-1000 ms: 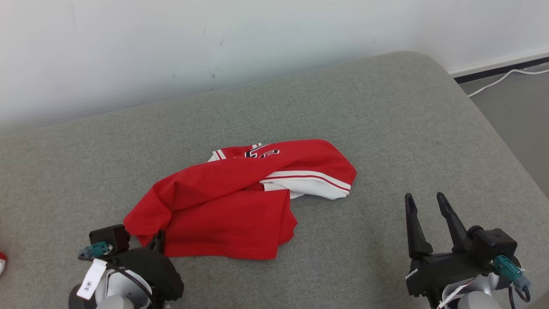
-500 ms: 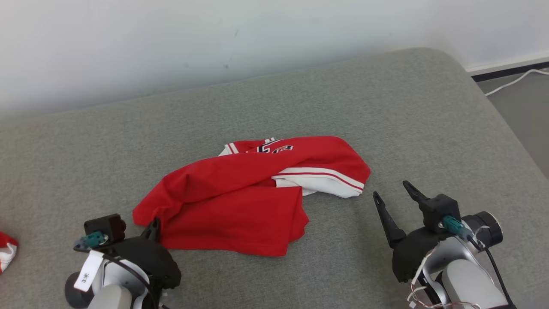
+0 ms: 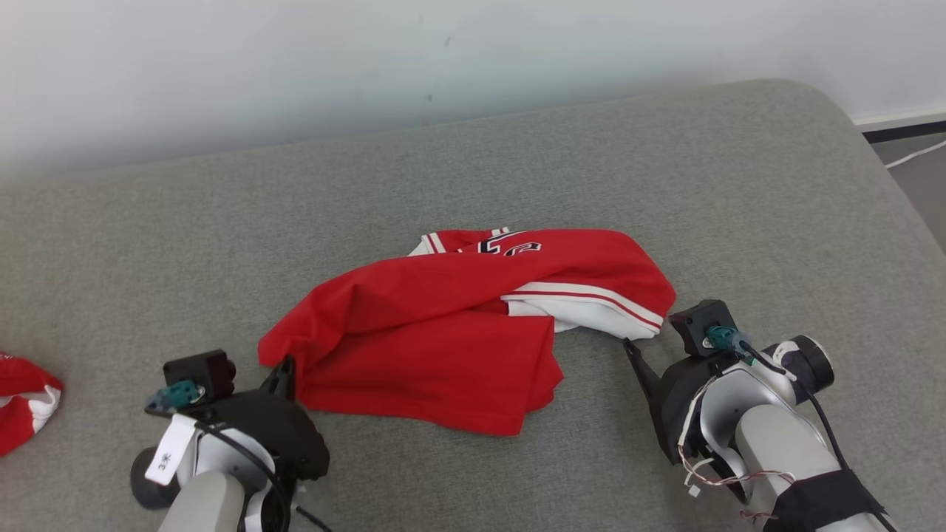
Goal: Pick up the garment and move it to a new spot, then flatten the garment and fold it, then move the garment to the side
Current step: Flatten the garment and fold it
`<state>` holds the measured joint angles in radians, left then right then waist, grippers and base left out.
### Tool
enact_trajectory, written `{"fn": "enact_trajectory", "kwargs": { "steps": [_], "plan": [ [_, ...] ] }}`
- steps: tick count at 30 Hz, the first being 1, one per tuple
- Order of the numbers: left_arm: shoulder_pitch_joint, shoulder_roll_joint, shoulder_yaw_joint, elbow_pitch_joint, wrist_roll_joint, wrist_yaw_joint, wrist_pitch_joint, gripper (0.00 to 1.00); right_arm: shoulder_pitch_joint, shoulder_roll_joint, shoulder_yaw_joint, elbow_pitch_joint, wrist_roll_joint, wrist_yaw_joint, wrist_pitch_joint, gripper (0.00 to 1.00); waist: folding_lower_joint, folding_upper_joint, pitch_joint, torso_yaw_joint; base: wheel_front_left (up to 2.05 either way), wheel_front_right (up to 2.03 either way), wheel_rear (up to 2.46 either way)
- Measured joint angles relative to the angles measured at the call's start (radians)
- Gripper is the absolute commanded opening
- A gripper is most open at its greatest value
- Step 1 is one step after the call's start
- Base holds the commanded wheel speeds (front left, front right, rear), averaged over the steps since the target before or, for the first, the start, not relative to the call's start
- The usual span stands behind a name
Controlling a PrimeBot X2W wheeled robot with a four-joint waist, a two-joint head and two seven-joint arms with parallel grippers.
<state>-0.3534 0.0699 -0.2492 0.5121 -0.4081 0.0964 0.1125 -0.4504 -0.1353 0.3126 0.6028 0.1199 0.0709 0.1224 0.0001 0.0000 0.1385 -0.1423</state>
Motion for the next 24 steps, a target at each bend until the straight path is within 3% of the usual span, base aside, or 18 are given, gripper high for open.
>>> {"fn": "enact_trajectory", "kwargs": {
  "steps": [15, 16, 18, 21, 23, 24],
  "plan": [
    [-0.025, -0.013, -0.025, 0.035, -0.004, -0.009, -0.023, 0.0, -0.078, -0.002, -0.027, 0.185, 0.02, 0.009, 0.064, 1.0, 0.0, 0.0001, 0.016, 0.075, 0.0, 0.0, 0.0],
    [-0.025, -0.014, -0.026, 0.038, -0.004, -0.009, -0.025, 0.0, -0.082, -0.001, -0.027, 0.195, 0.027, 0.009, 0.065, 0.85, -0.0001, 0.0, 0.016, 0.078, 0.0, 0.0, 0.0],
    [-0.025, -0.014, -0.025, 0.044, -0.005, -0.009, -0.026, 0.0, -0.094, 0.001, -0.025, 0.206, 0.031, 0.013, 0.071, 0.89, -0.0002, 0.0, 0.015, 0.085, 0.0, 0.0, 0.0],
    [-0.025, -0.013, -0.023, 0.047, -0.006, -0.009, -0.033, 0.0, -0.104, 0.009, -0.019, 0.216, 0.031, 0.018, 0.072, 0.78, -0.0001, 0.0, 0.013, 0.088, 0.0, 0.0, 0.0],
    [-0.025, -0.014, -0.024, 0.049, -0.006, -0.009, -0.034, 0.0, -0.114, 0.014, -0.017, 0.235, 0.032, 0.019, 0.072, 0.49, -0.0001, 0.0, 0.012, 0.09, 0.0, 0.0, 0.0],
    [-0.025, -0.014, -0.025, 0.051, -0.006, -0.009, -0.034, 0.0, -0.118, 0.012, -0.019, 0.241, 0.033, 0.019, 0.072, 0.4, -0.0001, 0.0, 0.012, 0.09, 0.0, 0.0, 0.0]
  ]
}}
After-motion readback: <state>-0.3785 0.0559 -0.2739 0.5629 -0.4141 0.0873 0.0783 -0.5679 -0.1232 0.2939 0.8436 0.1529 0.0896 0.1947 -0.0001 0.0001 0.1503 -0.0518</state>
